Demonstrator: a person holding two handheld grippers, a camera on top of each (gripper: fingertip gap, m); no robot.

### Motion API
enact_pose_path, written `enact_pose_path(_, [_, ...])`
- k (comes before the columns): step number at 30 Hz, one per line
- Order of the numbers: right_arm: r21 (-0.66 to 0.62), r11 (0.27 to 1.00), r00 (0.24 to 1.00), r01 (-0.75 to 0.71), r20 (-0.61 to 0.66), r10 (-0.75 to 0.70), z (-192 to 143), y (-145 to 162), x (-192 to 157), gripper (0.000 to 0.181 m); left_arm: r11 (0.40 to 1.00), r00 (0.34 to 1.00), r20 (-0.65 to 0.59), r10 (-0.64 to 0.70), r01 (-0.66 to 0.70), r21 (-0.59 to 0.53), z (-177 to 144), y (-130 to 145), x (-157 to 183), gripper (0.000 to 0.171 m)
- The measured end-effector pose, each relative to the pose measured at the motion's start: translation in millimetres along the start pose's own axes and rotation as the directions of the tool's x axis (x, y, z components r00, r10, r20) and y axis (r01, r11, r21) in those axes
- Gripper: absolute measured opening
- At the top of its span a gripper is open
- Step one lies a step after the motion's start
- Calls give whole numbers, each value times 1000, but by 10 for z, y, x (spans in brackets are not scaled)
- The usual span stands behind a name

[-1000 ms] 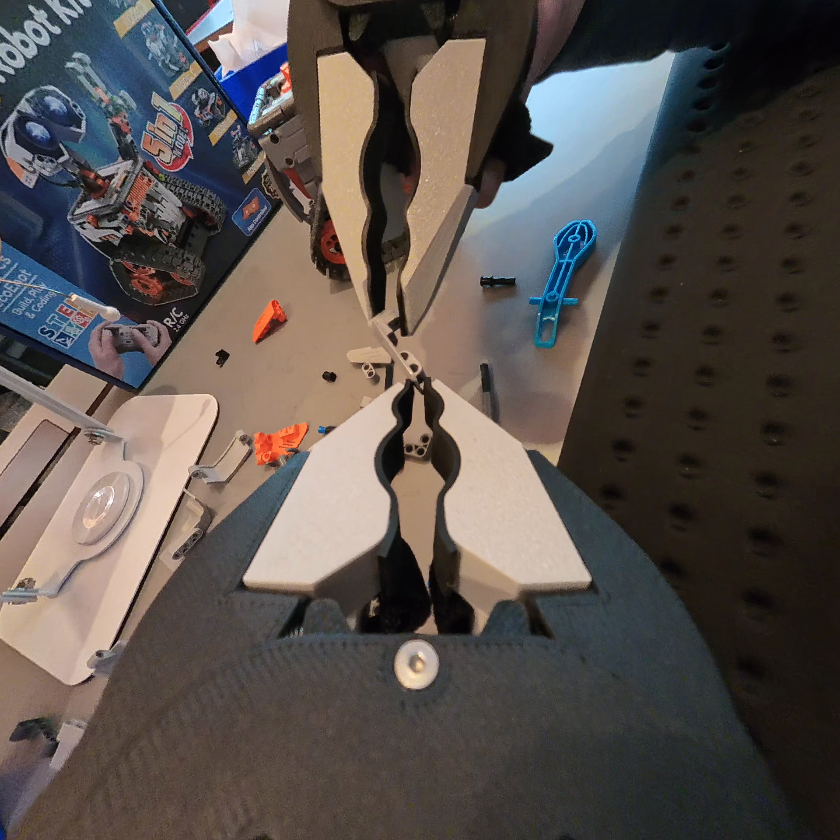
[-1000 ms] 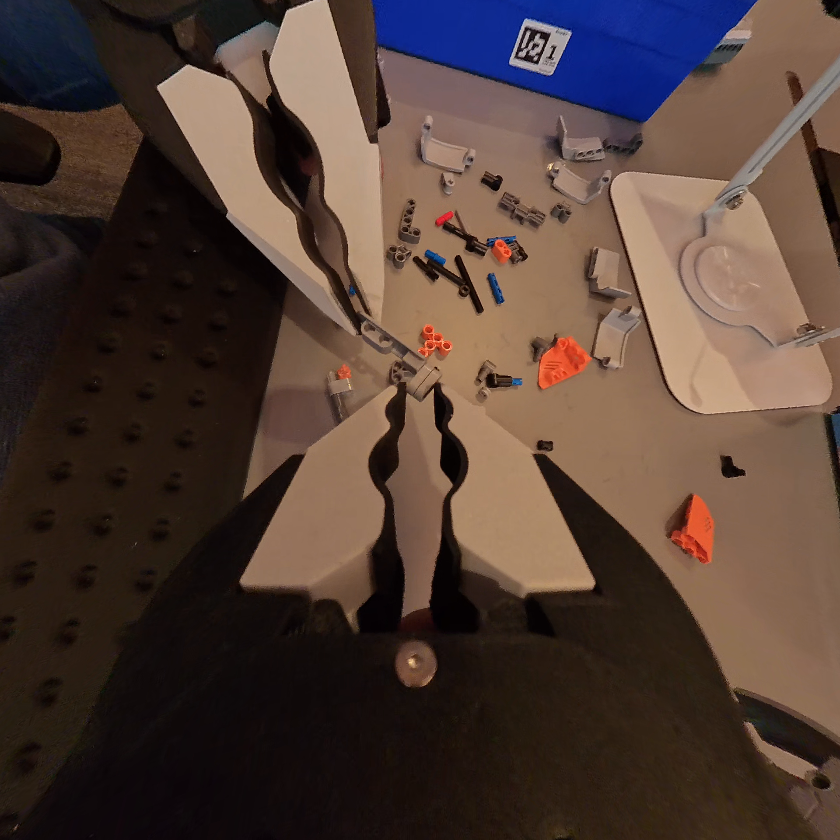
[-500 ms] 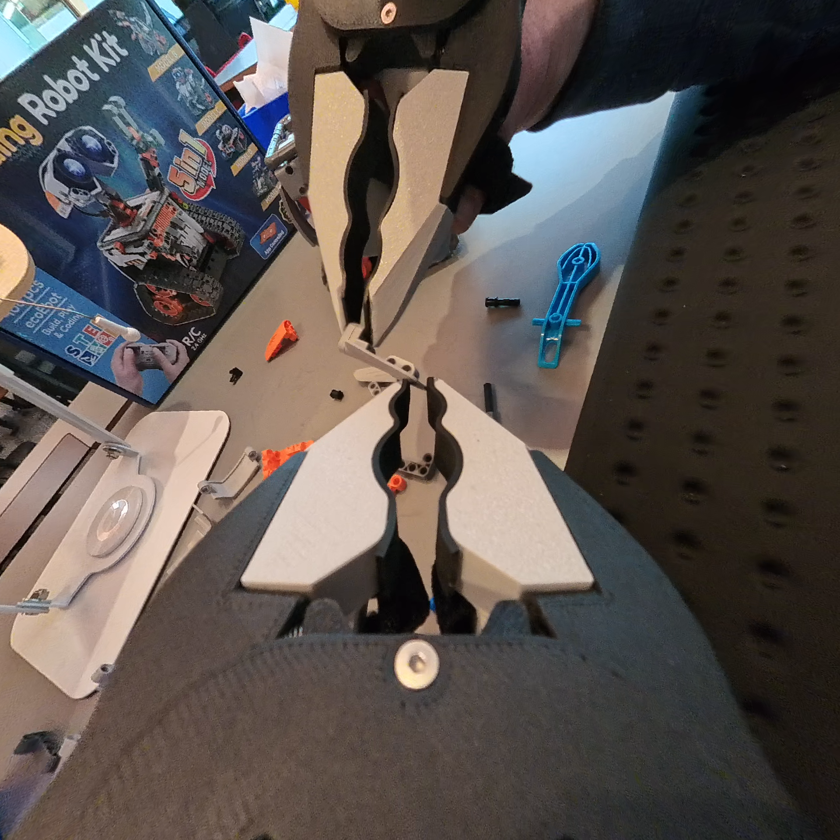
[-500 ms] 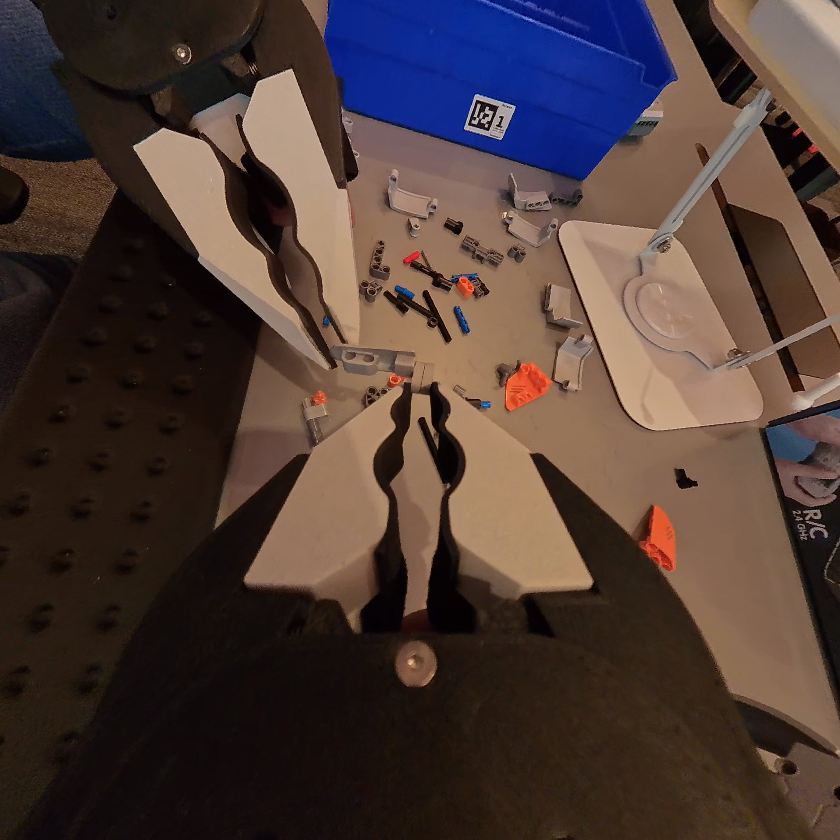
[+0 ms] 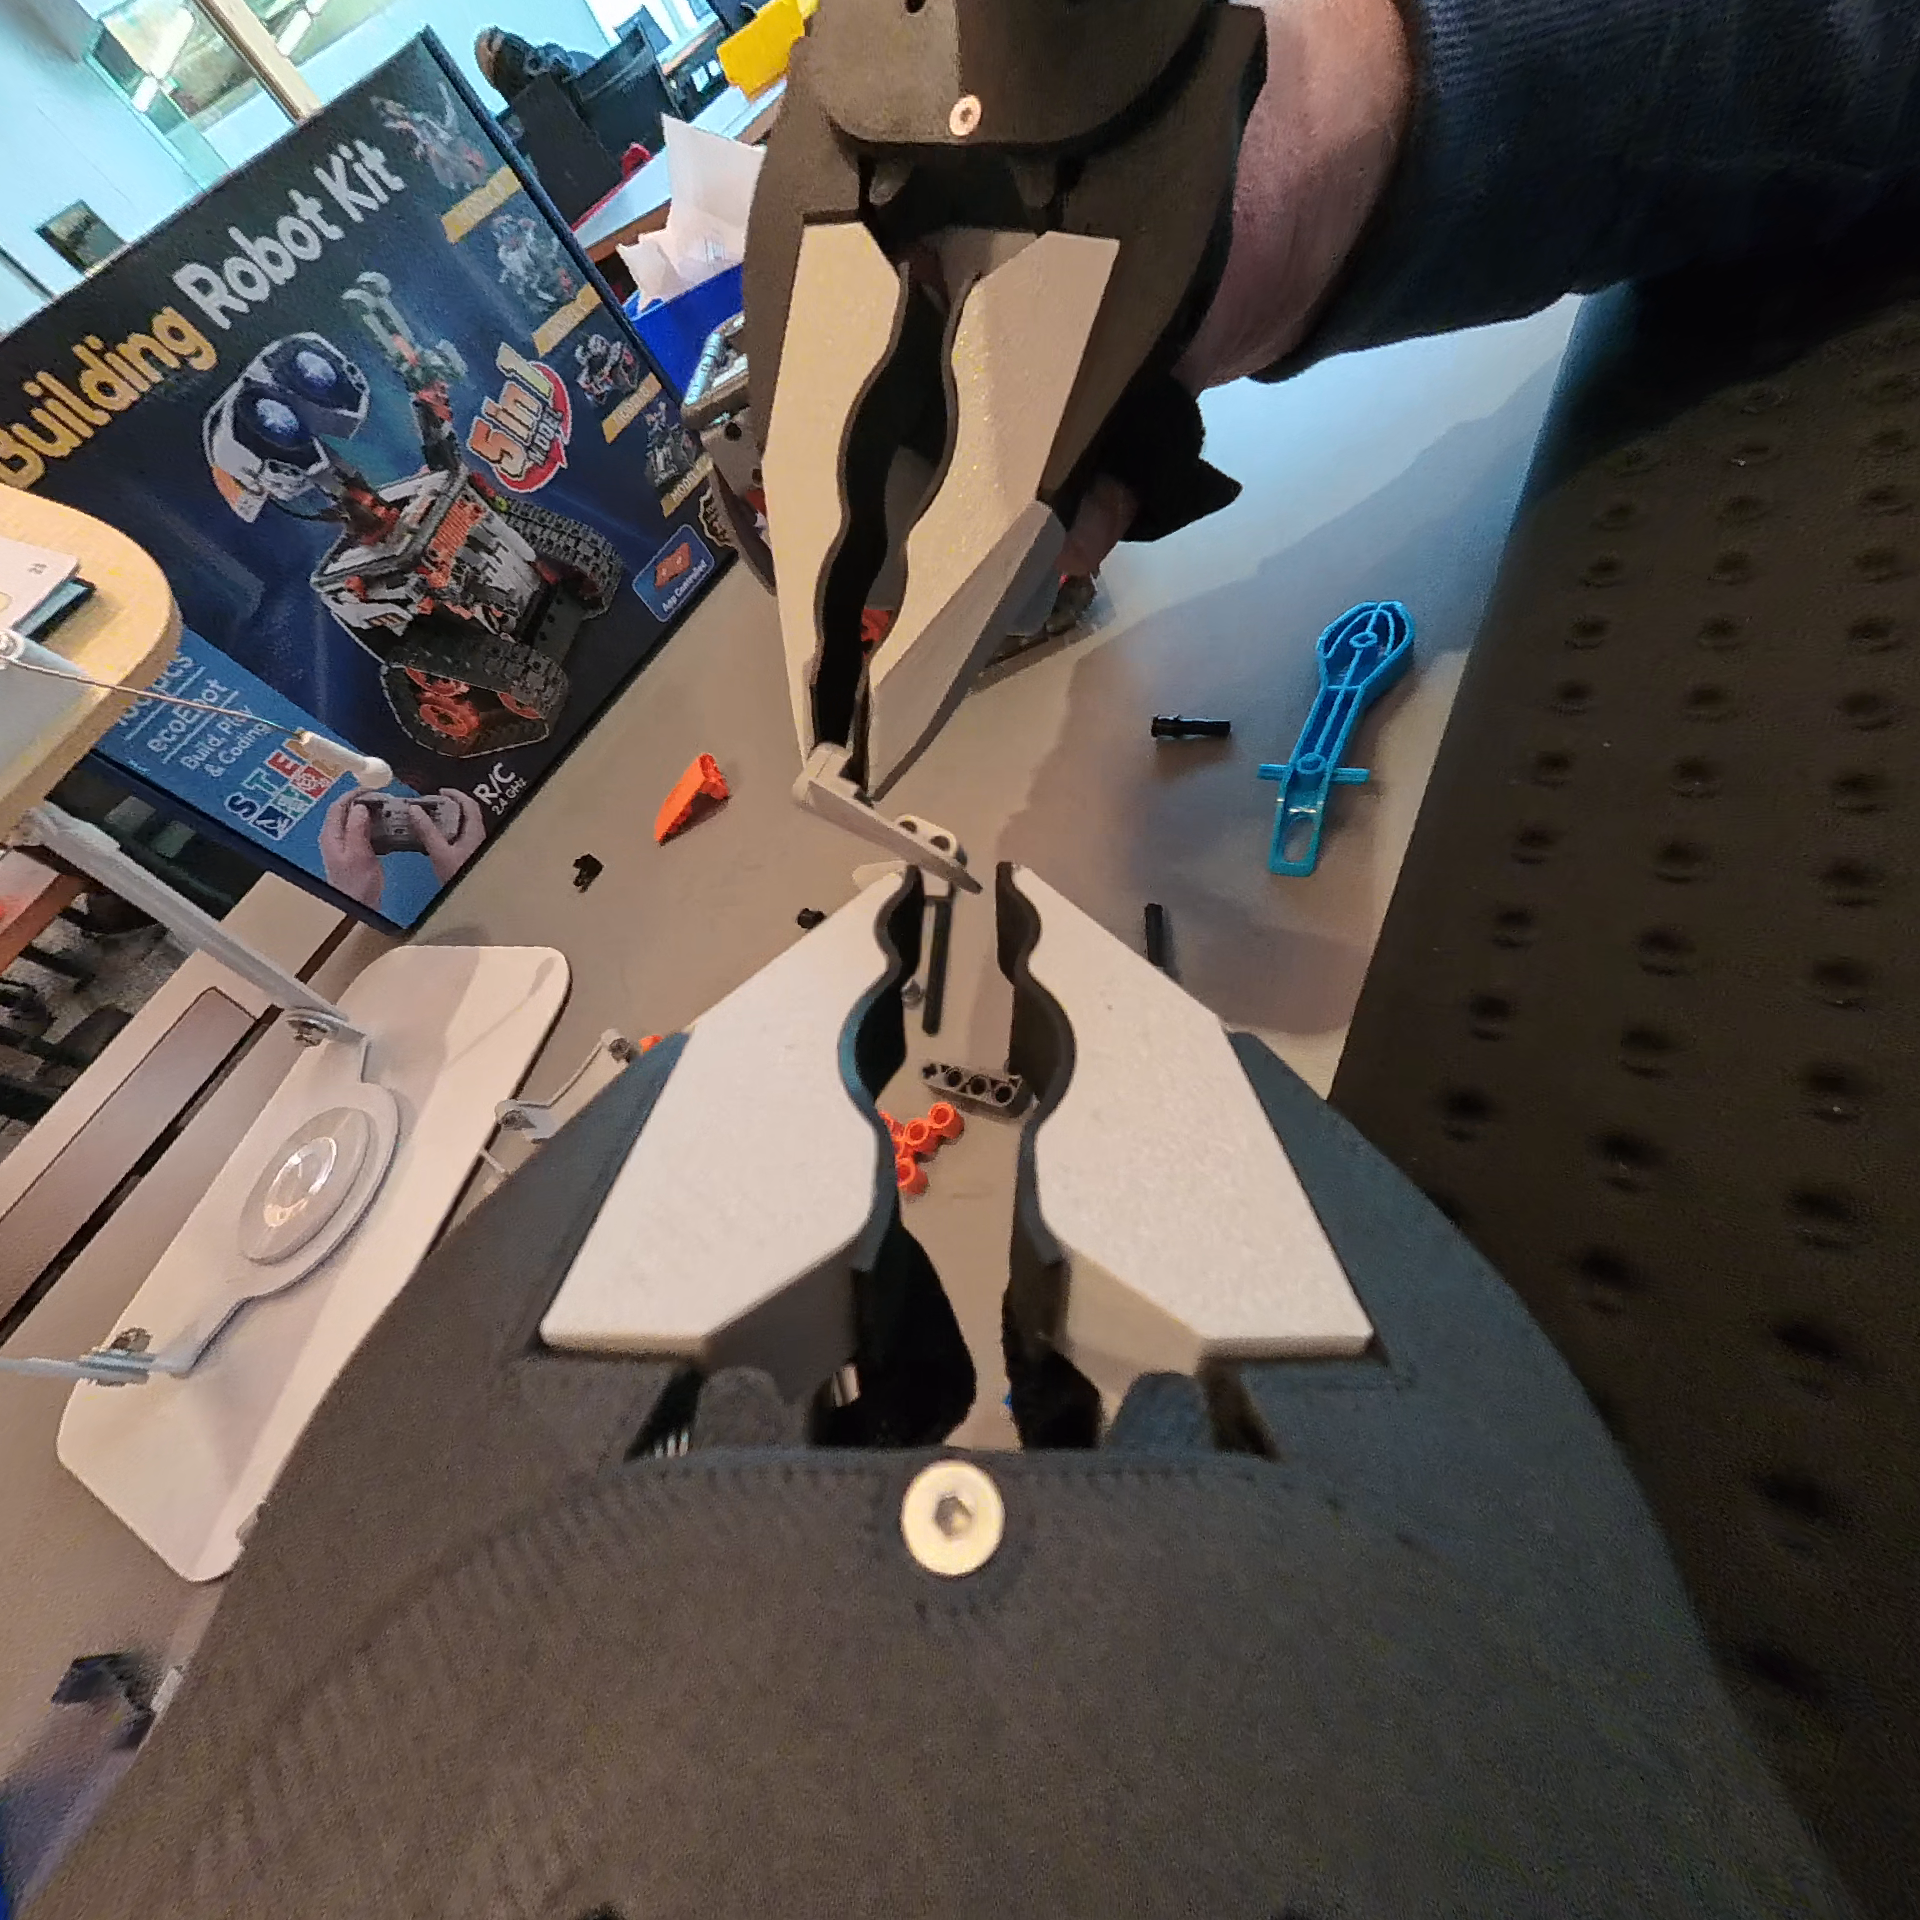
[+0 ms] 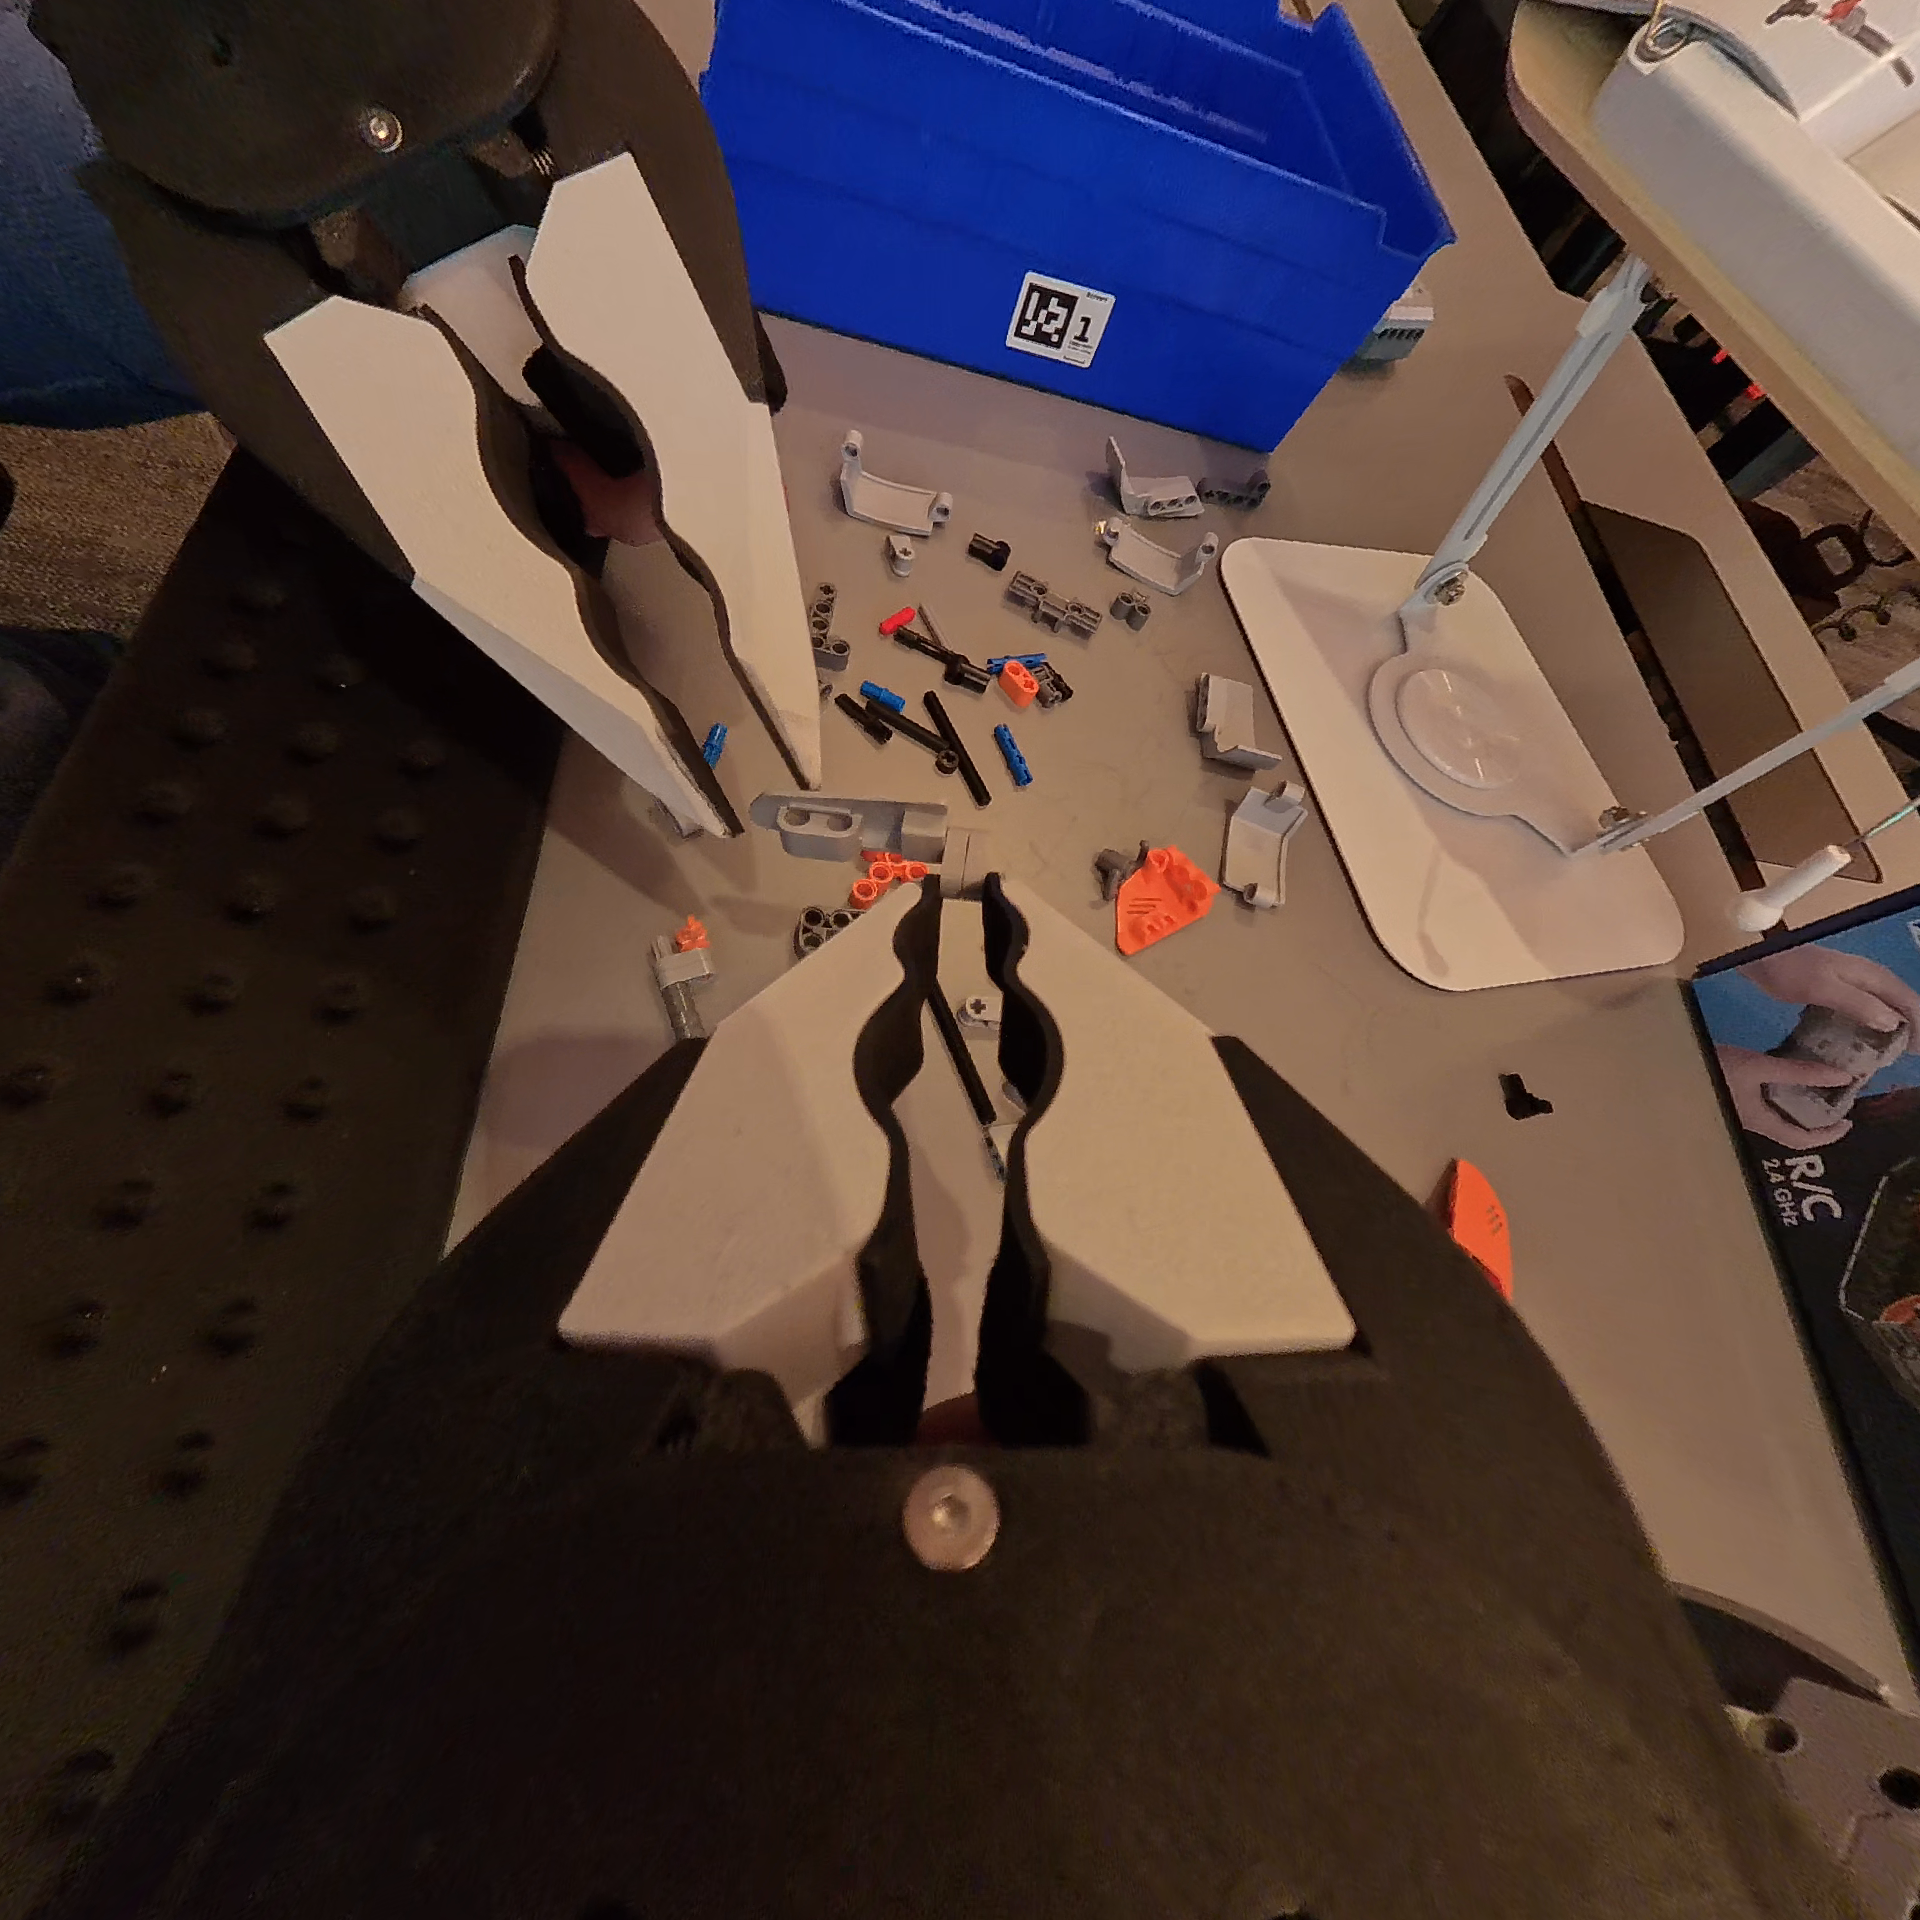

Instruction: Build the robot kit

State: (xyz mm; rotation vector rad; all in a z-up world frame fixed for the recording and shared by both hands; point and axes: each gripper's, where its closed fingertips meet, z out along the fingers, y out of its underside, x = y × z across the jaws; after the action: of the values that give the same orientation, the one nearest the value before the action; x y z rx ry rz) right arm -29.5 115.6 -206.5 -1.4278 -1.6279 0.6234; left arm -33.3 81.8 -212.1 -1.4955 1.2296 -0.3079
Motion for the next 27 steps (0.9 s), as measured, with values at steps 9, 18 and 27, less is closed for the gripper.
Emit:
enact_pose_path(9, [29,999,1000,-12,-14,13,5,-35,29,5,1000,1000,9,-2,2,20,-14,-43,-10,15])
enact_pose_path(18, [83,996,1000,18,-6,-18,-31,-88,22,5,999,1000,-22,-18,19,49,1,-102,41,13])
enact_pose_path(27, [140,986,996,92,-23,-90,-86,-161,13,5,994,998,-14,-61,62,88,-103,-140,-76,16])
